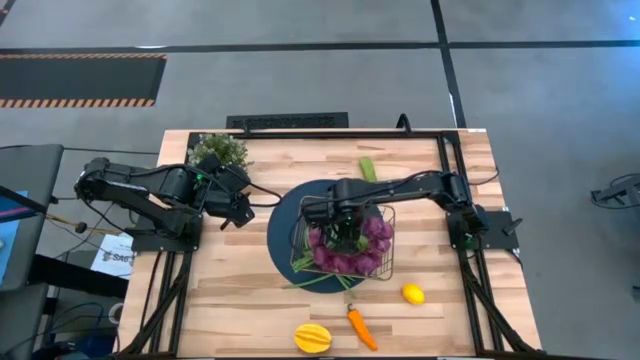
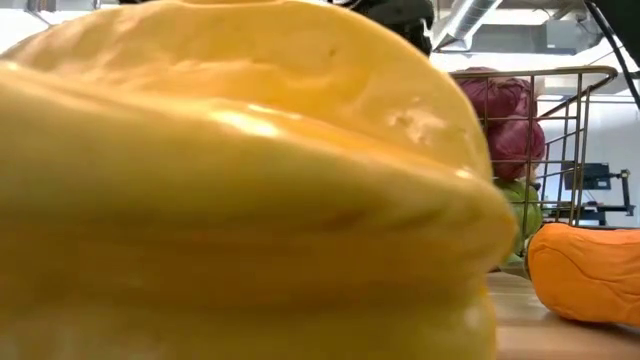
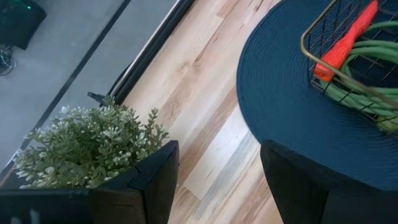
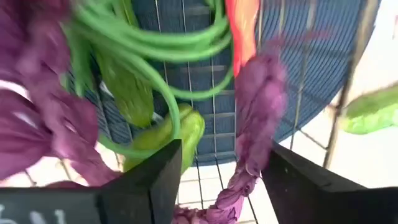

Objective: Build produce basket
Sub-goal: Put the purple garlic into the gold wire basket, then put the yellow lemon into the gold wire basket

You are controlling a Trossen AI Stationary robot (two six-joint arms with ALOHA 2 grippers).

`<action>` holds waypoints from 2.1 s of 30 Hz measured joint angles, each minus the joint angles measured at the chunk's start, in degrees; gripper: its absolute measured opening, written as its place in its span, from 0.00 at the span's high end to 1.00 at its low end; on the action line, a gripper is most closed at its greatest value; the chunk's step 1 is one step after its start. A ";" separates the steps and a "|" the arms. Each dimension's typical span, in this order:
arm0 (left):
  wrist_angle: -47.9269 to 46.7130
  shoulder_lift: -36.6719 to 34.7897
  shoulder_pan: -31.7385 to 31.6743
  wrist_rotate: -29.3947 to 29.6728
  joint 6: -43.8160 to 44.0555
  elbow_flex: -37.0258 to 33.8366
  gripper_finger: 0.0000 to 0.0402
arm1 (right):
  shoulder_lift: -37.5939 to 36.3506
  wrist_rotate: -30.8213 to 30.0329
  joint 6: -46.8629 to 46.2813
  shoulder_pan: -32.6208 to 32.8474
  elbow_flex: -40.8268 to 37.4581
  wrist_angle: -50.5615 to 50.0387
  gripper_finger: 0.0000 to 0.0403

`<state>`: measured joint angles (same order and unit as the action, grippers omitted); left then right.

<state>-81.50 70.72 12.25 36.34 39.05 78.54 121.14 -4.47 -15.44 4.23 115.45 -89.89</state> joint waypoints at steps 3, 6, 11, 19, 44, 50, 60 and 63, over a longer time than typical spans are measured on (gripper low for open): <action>0.44 0.00 0.00 0.04 -0.03 0.00 0.47 | 0.02 -0.01 -1.02 -0.46 3.71 -0.07 0.42; 0.47 0.00 -0.02 0.07 -0.12 0.00 0.47 | 0.00 -0.02 -1.09 -0.75 8.76 -0.05 0.42; 0.44 0.00 -0.01 0.08 -0.27 0.02 0.47 | -0.01 -0.13 -2.81 -0.98 15.01 -0.05 0.42; 0.42 0.00 -0.02 0.07 -1.20 0.00 0.47 | -3.25 -0.15 -11.16 1.16 16.08 -0.10 0.42; 0.42 0.00 -0.02 0.04 -2.77 0.00 0.47 | -26.08 5.25 -70.68 29.21 -22.80 0.37 0.46; 0.42 0.00 -0.02 -0.02 -0.43 0.01 0.47 | -26.06 4.30 -80.08 37.93 -26.33 3.83 0.47; 0.90 0.00 -0.02 -0.26 1.19 0.01 0.47 | -26.03 3.30 -82.71 43.69 -39.57 16.99 0.47; 1.91 0.00 -0.02 -1.32 1.77 0.00 0.47 | -26.01 2.77 -79.92 42.70 -43.00 21.47 0.46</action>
<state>-79.59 70.72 12.23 35.02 40.82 78.54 95.13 -1.70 -95.36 46.93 72.45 -68.42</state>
